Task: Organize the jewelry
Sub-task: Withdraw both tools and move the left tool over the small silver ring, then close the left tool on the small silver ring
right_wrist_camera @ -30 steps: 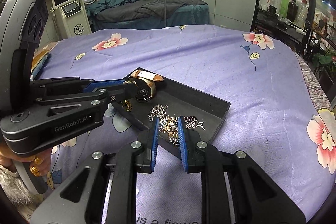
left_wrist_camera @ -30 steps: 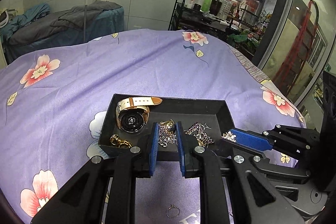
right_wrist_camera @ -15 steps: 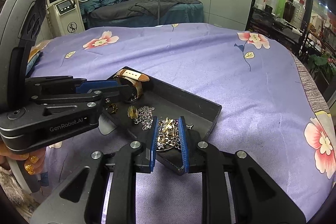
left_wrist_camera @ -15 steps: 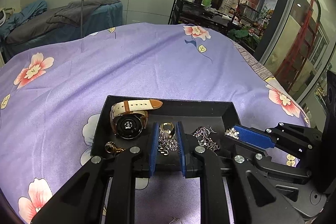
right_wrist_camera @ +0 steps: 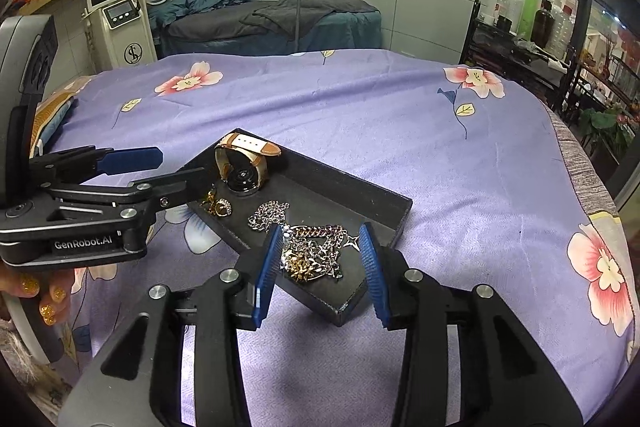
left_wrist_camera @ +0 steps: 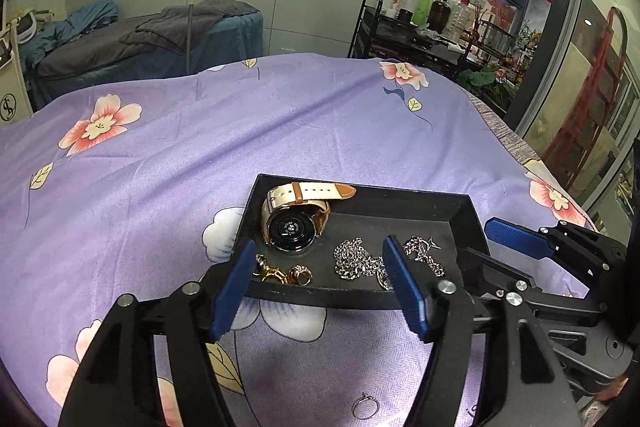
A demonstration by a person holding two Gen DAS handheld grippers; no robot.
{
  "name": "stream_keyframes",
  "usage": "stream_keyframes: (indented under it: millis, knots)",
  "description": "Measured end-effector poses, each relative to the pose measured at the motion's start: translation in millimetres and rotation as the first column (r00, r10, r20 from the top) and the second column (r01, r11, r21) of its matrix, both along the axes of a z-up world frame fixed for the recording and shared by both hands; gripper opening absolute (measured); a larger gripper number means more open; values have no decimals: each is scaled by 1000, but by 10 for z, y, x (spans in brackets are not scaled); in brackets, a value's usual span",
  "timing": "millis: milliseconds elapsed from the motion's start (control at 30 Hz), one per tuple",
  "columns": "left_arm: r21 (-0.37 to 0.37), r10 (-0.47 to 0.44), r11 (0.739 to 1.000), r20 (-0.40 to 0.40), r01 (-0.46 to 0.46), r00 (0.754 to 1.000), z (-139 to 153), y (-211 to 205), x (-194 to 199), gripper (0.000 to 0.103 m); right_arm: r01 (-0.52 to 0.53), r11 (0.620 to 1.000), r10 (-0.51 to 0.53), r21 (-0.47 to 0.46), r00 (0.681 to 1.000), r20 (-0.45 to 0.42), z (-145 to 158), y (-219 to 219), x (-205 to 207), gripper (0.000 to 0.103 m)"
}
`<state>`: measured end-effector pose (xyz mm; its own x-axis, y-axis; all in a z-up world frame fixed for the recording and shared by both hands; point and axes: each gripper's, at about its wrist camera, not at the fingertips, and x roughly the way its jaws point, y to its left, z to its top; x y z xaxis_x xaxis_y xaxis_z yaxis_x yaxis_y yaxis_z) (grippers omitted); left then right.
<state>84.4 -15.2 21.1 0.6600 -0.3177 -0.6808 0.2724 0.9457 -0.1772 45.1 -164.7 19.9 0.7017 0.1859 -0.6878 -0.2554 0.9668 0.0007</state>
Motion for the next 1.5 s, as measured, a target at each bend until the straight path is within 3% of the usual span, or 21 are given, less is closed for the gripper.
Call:
stream_keyframes:
  millis: [67,167,267,633,1133,1500]
  knots:
    - [0,11,1000,0,-11,1000,-11,25,-36,75,1,1000,-1,2,1000,-2,10,-3,-35,41]
    - [-6,18,1000,-8,-18,1000,-35,65,-90,79,21,999,-21,26,1000,-6,25,-37,-103,65]
    - [-11,29,1000,-17,-29,999,-63,117,-157,87,17,999,-16,36,1000,-19,19,-43,-191,65]
    - [-4,48,999,-68,-49,997,-308,272,-486,94,2,999,5,54,992,-122,-234,-3,-446,67]
    - [22,29,999,-86,-27,996,-538,229,-850,93,-19,999,26,40,981,-195,-516,63,-641,68]
    - [50,-1,999,-85,5,996,-629,129,-924,74,-21,999,28,40,981,-191,-527,47,-663,68]
